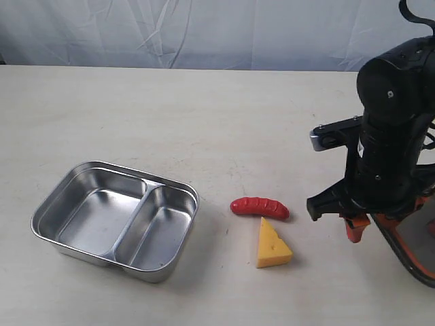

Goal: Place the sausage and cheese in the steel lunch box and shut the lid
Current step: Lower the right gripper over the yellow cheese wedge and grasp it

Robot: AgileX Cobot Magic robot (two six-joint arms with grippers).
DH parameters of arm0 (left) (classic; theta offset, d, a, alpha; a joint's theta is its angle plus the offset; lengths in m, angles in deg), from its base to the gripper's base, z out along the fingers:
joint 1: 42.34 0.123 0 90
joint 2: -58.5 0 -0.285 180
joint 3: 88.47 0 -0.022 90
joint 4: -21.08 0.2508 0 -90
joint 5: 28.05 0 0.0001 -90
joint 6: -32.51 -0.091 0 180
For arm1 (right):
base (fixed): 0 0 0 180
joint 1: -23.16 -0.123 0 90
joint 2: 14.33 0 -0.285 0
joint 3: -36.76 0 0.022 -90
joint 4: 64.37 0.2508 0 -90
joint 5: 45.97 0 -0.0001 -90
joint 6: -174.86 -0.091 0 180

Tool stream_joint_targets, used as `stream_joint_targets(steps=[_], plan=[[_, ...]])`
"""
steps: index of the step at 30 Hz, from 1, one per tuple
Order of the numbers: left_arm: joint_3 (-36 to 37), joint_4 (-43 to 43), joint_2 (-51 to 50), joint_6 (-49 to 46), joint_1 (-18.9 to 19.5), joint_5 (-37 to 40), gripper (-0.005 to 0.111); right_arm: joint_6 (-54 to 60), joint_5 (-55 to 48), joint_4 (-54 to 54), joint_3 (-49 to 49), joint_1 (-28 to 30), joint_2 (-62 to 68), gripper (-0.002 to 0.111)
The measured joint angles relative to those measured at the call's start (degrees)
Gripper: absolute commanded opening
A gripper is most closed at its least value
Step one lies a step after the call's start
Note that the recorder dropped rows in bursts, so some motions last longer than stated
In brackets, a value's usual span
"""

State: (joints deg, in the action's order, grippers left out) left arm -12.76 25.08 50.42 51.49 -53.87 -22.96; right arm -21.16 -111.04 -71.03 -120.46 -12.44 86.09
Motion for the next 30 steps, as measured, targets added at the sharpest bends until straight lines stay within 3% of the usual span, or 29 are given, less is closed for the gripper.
stream_joint_targets(steps=[3,4,9,18,30], plan=[[0.0,0.0,0.0,0.0,0.0,0.0,0.0,3.31,7.82,8.1,1.84,0.0,0.14,0.025],[0.0,0.0,0.0,0.0,0.0,0.0,0.0,5.22,12.23,10.11,2.64,0.0,0.82,0.026],[0.0,0.0,0.0,0.0,0.0,0.0,0.0,6.86,13.94,11.42,3.13,0.0,3.67,0.059],[0.0,0.0,0.0,0.0,0.0,0.0,0.0,11.09,13.16,27.29,-0.04,-1.49,3.72,0.06],[0.0,0.0,0.0,0.0,0.0,0.0,0.0,3.76,17.21,18.38,-3.08,-6.26,7.63,0.06]])
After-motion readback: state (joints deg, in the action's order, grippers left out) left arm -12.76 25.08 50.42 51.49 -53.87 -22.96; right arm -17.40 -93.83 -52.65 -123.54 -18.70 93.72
